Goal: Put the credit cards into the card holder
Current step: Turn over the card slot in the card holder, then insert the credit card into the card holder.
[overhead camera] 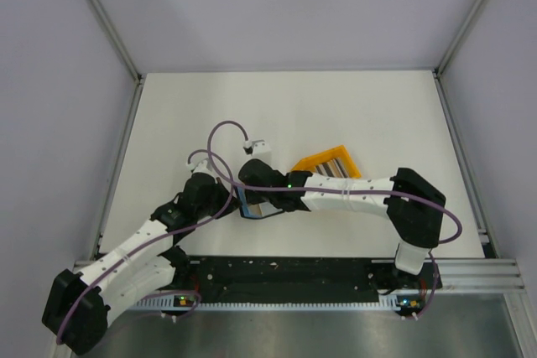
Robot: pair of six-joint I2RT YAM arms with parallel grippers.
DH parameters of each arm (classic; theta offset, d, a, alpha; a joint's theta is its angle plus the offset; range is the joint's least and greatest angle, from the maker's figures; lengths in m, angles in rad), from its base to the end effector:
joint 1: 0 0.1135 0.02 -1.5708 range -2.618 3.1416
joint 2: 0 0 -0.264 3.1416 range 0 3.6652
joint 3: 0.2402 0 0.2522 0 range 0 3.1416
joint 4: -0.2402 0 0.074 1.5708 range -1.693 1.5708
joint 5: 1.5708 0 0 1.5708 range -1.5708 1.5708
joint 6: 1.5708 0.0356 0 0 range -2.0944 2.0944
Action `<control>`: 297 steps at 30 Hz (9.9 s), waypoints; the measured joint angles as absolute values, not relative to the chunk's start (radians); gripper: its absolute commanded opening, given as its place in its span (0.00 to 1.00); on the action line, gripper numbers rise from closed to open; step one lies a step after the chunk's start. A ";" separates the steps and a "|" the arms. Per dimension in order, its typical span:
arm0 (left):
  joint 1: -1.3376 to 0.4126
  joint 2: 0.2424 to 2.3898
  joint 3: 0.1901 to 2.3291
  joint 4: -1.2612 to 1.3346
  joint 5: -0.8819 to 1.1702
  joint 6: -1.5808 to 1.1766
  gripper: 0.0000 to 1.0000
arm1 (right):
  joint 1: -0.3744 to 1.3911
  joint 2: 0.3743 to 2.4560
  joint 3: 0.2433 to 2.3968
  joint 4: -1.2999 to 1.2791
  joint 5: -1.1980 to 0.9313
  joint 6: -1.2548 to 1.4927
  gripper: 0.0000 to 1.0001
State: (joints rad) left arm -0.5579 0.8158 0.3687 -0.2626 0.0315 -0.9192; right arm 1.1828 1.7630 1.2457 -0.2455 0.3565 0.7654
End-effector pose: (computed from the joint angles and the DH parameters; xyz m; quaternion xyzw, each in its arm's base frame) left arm 0.1428 -0.0904 0.1826 -0.1568 0.8950 -0.2915 0.2989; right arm 0.1593 0.3569 0.2295 -0.1193 0.8997 0.2284 0.3523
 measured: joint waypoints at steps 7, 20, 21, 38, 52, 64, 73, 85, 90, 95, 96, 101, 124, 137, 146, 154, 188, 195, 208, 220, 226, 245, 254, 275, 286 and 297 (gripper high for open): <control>-0.558 0.816 0.369 -0.263 0.029 -0.923 0.00 | 1.183 1.763 1.246 -0.244 0.340 0.748 0.00; -0.558 0.816 0.368 -0.265 0.027 -0.922 0.00 | 1.183 1.762 1.246 -0.205 0.263 0.716 0.00; -0.558 0.816 0.368 -0.267 0.026 -0.922 0.00 | 1.183 1.761 1.246 -0.200 0.260 0.715 0.00; -0.558 0.816 0.368 -0.271 0.025 -0.922 0.00 | 1.183 1.755 1.245 -0.210 0.329 0.738 0.00; -0.558 0.816 0.368 -0.271 0.025 -0.922 0.00 | 1.183 1.798 1.245 -0.221 0.312 0.745 0.00; -0.558 0.816 0.368 -0.271 0.025 -0.922 0.00 | 1.183 1.796 1.245 -0.225 0.314 0.764 0.00; -0.558 0.816 0.368 -0.271 0.025 -0.922 0.00 | 1.183 1.766 1.245 -0.223 0.329 0.772 0.00; -0.558 0.816 0.368 -0.270 0.026 -0.928 0.00 | 1.183 1.765 1.245 -0.223 0.319 0.780 0.00; -0.558 0.816 0.368 -0.270 0.027 -0.933 0.00 | 1.182 1.771 1.245 -0.220 0.311 0.785 0.00; -0.558 0.816 0.368 -0.270 0.026 -0.934 0.00 | 1.180 1.778 1.245 -0.224 0.312 0.788 0.00; -0.558 0.816 0.368 -0.270 0.026 -0.934 0.00 | 1.179 1.778 1.245 -0.225 0.313 0.788 0.00; -0.558 0.816 0.368 -0.270 0.026 -0.934 0.00 | 1.175 1.778 1.244 -0.225 0.321 0.788 0.00; -0.558 0.818 0.368 -0.280 0.005 -0.934 0.00 | 1.172 1.776 1.242 -0.288 0.398 0.777 0.00; -0.558 0.867 0.343 -0.316 -0.043 -0.925 0.00 | 1.110 1.692 1.152 -0.318 0.405 0.779 0.00; -0.558 0.918 0.343 -0.315 -0.051 -0.899 0.00 | 1.081 1.636 1.110 -0.298 0.343 0.796 0.00; -0.558 0.954 0.343 -0.288 -0.050 -0.887 0.00 | 1.033 1.636 1.005 -0.298 0.292 0.825 0.00; -0.558 0.981 0.343 -0.248 -0.035 -0.865 0.00 | 1.010 1.684 0.989 -0.185 0.152 0.861 0.00; -0.558 0.986 0.343 -0.238 -0.027 -0.865 0.00 | 1.010 1.729 1.018 -0.142 0.080 0.860 0.00; -0.558 0.987 0.343 -0.234 -0.023 -0.866 0.00 | 1.011 1.741 1.050 0.019 -0.105 0.840 0.00; -0.558 0.987 0.343 -0.235 -0.023 -0.865 0.00 | 0.980 1.653 0.987 0.047 -0.089 0.843 0.00; -0.558 0.987 0.343 -0.235 -0.023 -0.865 0.00 | 0.934 1.667 0.913 0.076 -0.107 0.885 0.00; -0.558 0.987 0.343 -0.236 -0.023 -0.865 0.00 | 0.931 1.746 0.832 0.200 -0.129 0.957 0.00; -0.558 0.987 0.343 -0.239 -0.028 -0.865 0.00 | 0.925 1.768 0.795 0.319 -0.159 0.989 0.00; -0.558 0.987 0.343 -0.240 -0.031 -0.865 0.00 | 0.927 1.792 0.746 0.436 -0.193 1.007 0.00; -0.558 0.996 0.344 -0.241 -0.035 -0.870 0.00 | 0.928 1.796 0.746 0.455 -0.196 0.991 0.00; -0.558 1.039 0.372 -0.262 -0.038 -0.891 0.00 | 0.933 1.841 0.746 0.521 -0.222 1.032 0.00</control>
